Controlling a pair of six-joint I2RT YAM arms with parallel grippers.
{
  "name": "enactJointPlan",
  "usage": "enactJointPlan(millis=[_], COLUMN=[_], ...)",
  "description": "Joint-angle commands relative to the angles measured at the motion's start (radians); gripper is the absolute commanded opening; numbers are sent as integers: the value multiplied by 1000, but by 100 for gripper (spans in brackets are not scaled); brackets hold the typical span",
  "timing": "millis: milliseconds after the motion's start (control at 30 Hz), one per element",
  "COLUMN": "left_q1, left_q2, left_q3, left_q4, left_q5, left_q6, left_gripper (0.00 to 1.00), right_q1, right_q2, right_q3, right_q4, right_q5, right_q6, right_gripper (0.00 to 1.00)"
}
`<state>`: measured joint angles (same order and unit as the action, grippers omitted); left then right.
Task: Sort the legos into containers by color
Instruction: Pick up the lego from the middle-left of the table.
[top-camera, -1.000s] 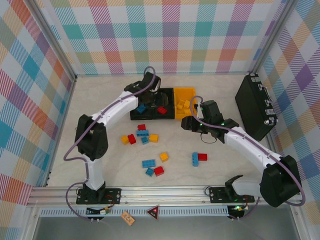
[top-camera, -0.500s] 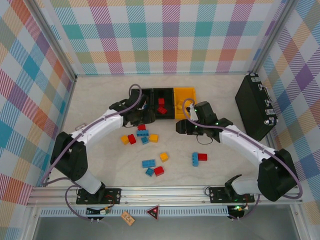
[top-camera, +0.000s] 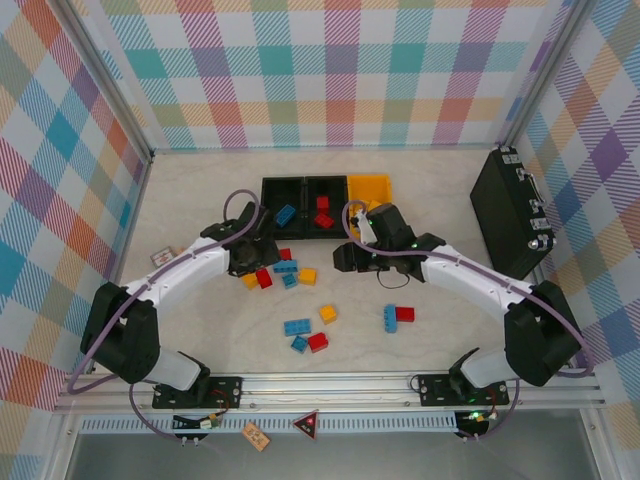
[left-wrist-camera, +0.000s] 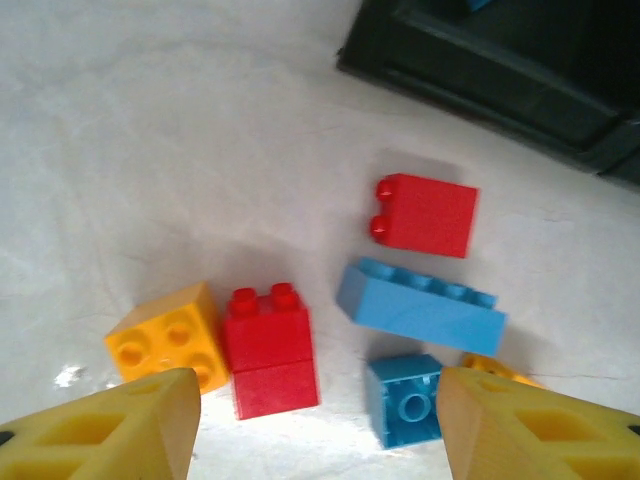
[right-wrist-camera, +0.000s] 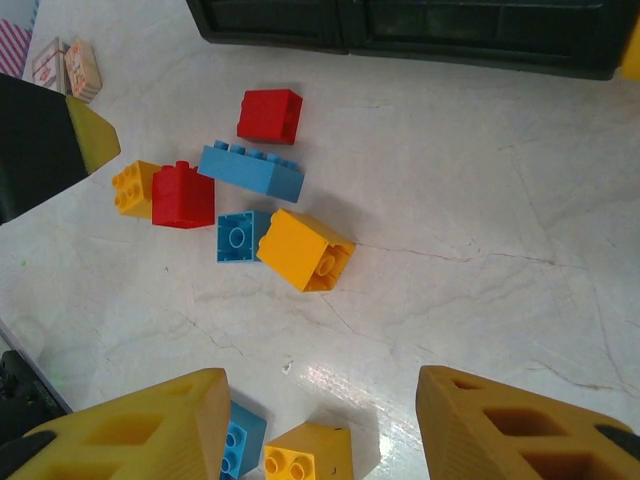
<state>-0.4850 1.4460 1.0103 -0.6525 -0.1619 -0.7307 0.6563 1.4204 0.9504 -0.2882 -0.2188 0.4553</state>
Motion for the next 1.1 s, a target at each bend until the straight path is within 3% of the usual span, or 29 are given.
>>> enactJointPlan(millis=[0,433,800,1067], left_q1=[9,23,58,61], left_q2=[-34,-27,36,86], left_q3=[-37,-144,-165,-184], left_q4=[-38,19,105,119], left_q5=[-64,-138,-119,-99], left_q6=[-81,-227,-210,-215], left_gripper=[66,71,67,55], right_q1=[12,29,32,32], right_q2=[12,25,17,12], right_q3=[31,17,14,16], right_q4=[19,50,45,34], right_q5=[-10,-14,-8,4], right_q6=[-17,5,6,5], right_gripper=[53,52,52,52])
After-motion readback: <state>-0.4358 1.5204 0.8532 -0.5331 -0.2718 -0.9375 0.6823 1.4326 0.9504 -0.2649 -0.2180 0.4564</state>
